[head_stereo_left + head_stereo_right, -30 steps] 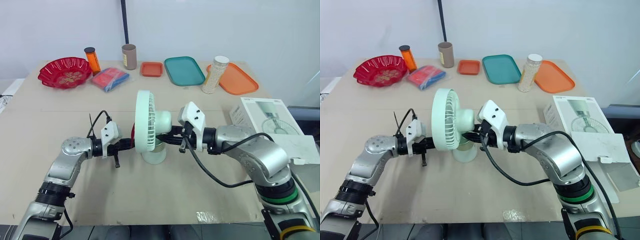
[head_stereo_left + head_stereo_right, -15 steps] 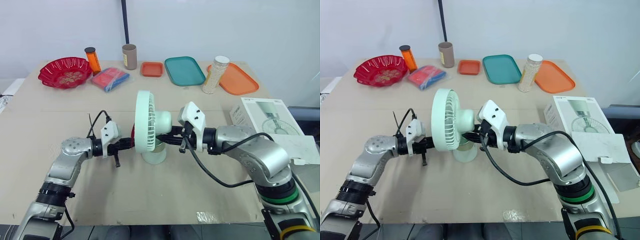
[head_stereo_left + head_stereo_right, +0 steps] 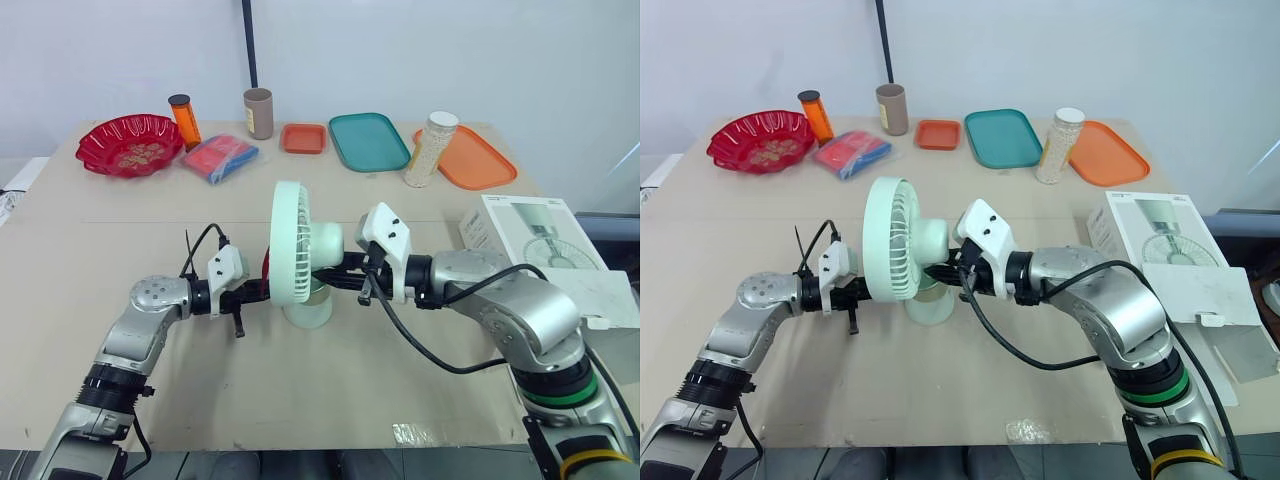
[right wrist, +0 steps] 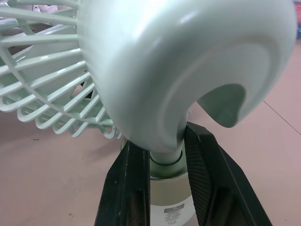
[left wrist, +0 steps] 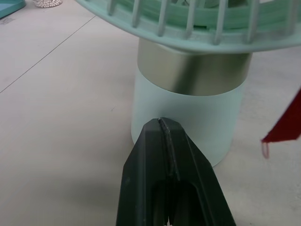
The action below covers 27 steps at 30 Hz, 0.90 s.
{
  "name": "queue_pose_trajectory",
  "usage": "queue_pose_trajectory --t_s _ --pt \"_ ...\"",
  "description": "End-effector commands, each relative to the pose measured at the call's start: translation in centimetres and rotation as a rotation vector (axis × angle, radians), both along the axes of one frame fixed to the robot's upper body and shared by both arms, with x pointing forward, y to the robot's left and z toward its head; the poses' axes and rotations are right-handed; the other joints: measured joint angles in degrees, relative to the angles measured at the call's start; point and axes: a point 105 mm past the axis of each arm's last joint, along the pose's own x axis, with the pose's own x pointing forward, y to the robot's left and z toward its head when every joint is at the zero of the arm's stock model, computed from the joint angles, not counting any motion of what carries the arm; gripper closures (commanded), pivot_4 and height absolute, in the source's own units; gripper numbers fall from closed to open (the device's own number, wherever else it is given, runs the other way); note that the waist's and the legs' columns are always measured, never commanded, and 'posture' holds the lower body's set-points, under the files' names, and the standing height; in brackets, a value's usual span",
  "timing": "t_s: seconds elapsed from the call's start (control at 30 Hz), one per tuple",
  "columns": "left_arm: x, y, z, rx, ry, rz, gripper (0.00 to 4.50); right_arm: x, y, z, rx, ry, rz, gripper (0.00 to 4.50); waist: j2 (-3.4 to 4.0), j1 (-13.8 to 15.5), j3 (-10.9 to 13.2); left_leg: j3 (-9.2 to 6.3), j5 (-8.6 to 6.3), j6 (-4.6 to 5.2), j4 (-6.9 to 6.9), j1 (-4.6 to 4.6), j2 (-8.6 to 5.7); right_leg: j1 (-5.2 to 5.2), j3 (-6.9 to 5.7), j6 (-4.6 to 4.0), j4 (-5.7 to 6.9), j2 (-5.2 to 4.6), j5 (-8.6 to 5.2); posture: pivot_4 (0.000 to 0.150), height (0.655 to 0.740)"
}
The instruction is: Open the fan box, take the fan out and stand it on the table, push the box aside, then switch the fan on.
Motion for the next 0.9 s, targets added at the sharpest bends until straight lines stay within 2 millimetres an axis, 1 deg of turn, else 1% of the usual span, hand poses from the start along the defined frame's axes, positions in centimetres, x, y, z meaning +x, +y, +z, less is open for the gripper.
queue_pose_trajectory --t_s 0.03,0.27,0.9 --pt "0.15 -0.46 0.71 -0.010 -0.035 -0.012 4.46 -0.03 -0.18 -0.30 -0.018 0.016 -0.003 3.58 0.00 0.0 0.0 0.00 0.00 0.00 0.00 0.00 0.00 0.00 0.00 0.00 0.00 0.00 0.00 0.150 0.7400" --pt "0.00 -1.19 0.76 -0.026 -0.035 -0.028 4.46 0.00 -0.20 -0.28 -0.023 0.012 -0.003 3.58 0.00 0.0 0.0 0.00 0.00 0.00 0.00 0.00 0.00 0.00 0.00 0.00 0.00 -0.01 0.00 0.150 0.7400" --pt "0.02 -1.14 1.12 -0.032 -0.042 -0.026 4.46 0.05 -0.06 -0.24 -0.020 0.012 -0.001 3.58 0.00 0.1 0.0 0.00 0.00 0.00 0.00 -0.01 -0.01 0.01 0.00 0.00 0.00 -0.01 0.00 0.150 0.7400"
